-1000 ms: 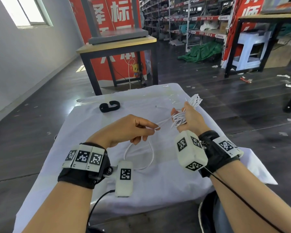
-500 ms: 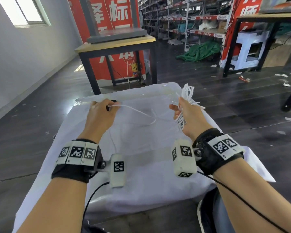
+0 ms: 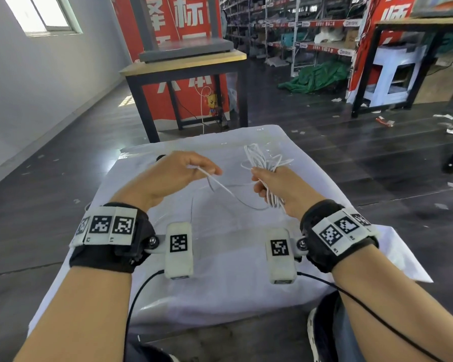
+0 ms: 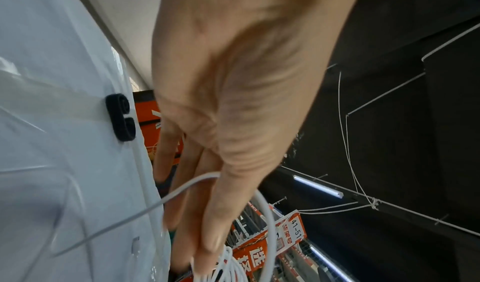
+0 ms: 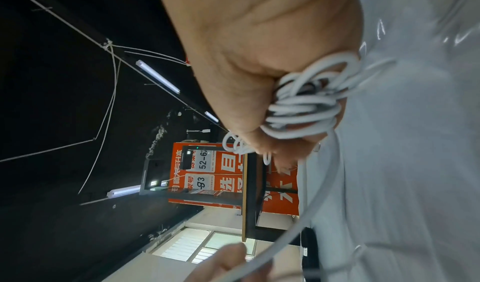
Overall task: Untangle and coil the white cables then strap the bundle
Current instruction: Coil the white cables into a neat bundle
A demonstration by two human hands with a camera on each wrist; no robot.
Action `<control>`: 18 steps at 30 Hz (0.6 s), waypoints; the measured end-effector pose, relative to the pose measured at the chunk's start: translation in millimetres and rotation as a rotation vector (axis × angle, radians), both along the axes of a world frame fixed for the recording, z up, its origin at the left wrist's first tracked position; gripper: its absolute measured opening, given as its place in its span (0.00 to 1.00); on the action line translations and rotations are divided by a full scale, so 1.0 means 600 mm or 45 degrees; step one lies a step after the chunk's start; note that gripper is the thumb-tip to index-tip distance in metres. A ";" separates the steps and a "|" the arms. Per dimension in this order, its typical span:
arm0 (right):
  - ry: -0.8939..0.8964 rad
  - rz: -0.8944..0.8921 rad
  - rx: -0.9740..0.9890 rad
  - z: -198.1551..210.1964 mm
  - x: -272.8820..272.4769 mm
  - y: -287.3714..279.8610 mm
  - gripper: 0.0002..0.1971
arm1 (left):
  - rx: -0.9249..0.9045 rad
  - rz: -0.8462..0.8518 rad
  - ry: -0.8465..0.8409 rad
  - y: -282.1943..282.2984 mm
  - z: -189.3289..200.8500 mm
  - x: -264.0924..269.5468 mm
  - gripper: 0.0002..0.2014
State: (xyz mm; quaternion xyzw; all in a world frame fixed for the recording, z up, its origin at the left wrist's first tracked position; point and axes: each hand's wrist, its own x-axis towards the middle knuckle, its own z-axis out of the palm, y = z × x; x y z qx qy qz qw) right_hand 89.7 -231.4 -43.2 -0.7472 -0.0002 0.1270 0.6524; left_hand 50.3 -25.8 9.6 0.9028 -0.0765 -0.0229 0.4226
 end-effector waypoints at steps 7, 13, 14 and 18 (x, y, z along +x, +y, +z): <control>0.038 -0.069 0.119 -0.002 0.000 0.004 0.12 | 0.113 -0.389 0.447 -0.018 0.003 -0.021 0.09; -0.095 0.069 -0.111 -0.001 -0.006 0.009 0.12 | -0.337 -0.474 0.382 -0.012 0.005 -0.026 0.07; -0.102 0.124 -0.138 0.000 -0.008 0.011 0.13 | -0.405 -0.398 0.301 -0.016 0.005 -0.023 0.08; -0.043 0.317 -0.296 0.004 -0.024 0.021 0.28 | -0.420 -0.189 0.109 -0.037 -0.008 -0.005 0.12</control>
